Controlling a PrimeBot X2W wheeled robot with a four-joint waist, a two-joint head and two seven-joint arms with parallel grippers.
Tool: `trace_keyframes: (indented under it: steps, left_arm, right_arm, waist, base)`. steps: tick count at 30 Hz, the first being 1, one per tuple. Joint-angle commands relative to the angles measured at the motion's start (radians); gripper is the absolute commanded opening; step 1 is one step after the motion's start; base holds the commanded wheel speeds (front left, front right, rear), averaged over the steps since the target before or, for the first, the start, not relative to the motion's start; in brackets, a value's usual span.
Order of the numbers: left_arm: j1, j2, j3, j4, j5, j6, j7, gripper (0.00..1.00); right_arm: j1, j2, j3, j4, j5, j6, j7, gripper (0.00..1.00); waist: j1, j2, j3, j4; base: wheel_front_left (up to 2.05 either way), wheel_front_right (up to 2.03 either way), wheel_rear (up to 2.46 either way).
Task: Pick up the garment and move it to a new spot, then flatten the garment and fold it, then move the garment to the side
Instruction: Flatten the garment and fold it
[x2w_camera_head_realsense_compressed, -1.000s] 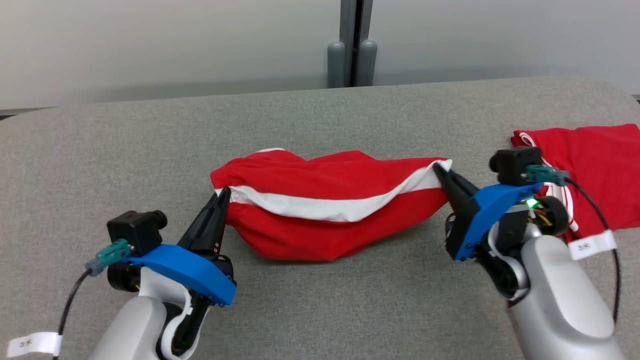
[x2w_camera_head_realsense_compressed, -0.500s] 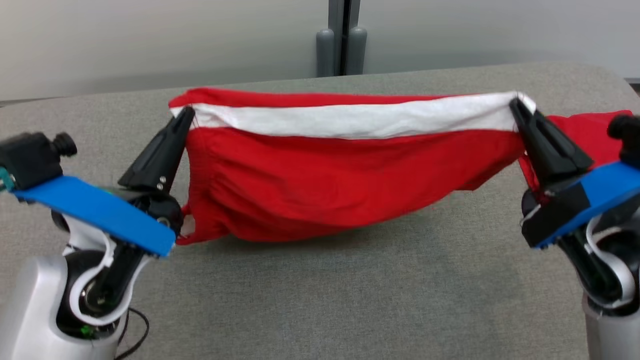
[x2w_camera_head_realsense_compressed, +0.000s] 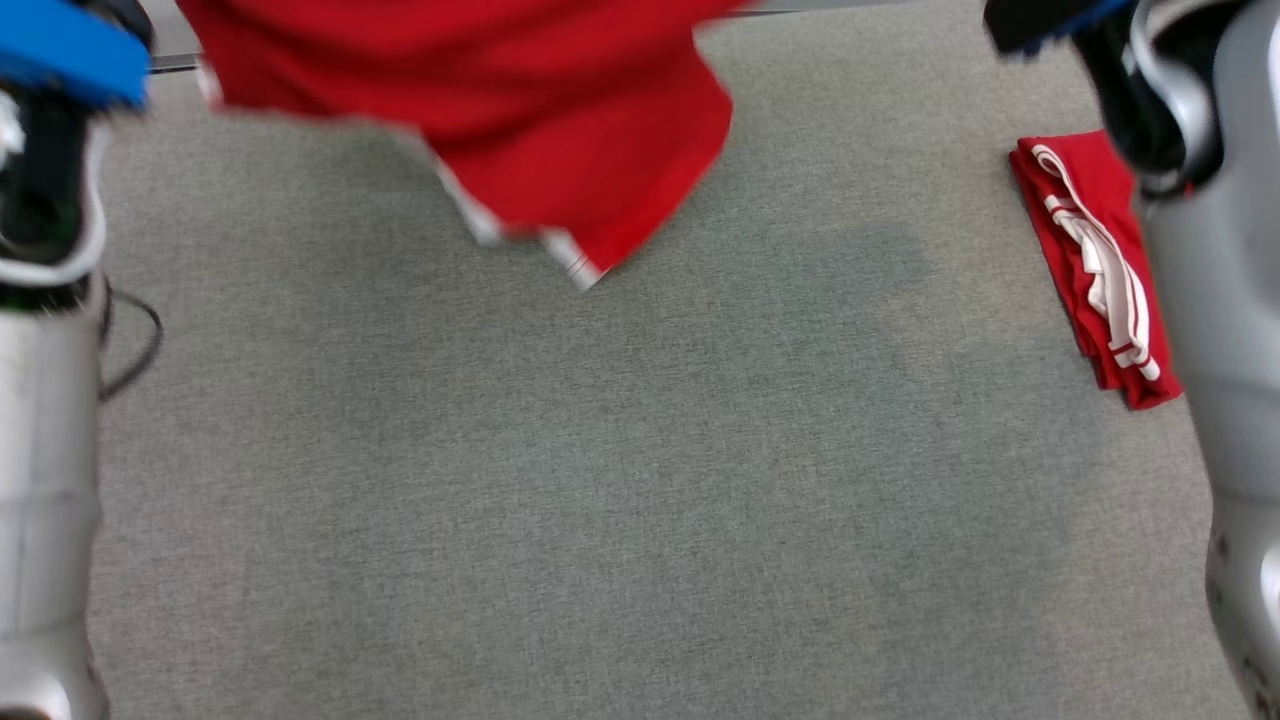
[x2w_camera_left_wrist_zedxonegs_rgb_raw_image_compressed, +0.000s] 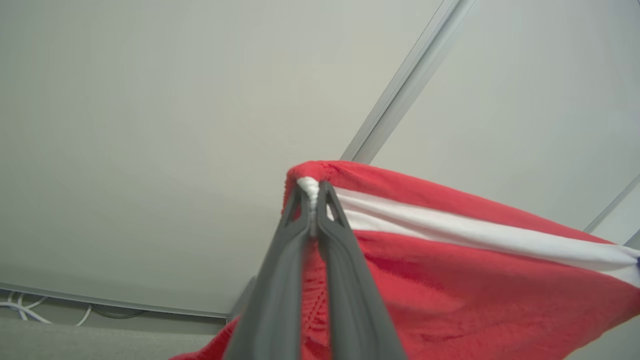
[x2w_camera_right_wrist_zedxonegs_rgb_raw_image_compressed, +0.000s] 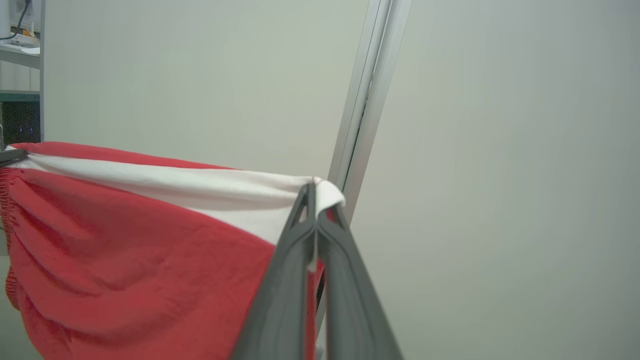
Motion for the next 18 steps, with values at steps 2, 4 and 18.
trace_keyframes:
  steps: [2,4,18]
  left_arm:
    - [-0.081,-0.002,0.020,0.041,0.021,-0.019,-0.063,0.00]
    - [-0.126,-0.002,0.031,0.079,0.041,-0.031,-0.120,0.00]
    - [0.144,-0.065,-0.143,0.229,0.074,-0.127,-0.327,0.00]
  right_arm:
    - [-0.093,0.005,-0.002,0.063,-0.031,0.000,-0.098,0.00]
    - [-0.147,0.012,-0.006,0.121,-0.061,-0.001,-0.181,0.00]
    - [0.099,-0.027,0.165,0.395,0.010,0.000,-0.222,0.00]
  waist:
    - [-0.0004,0.0000,0.005,-0.008]
    - [-0.0004,0.0000,0.005,-0.011]
    - [-0.0004,0.0000,-0.045,-0.014]
  base:
    - [0.00,0.00,0.00]
    - [0.00,0.00,0.00]
    - [0.00,0.00,0.00]
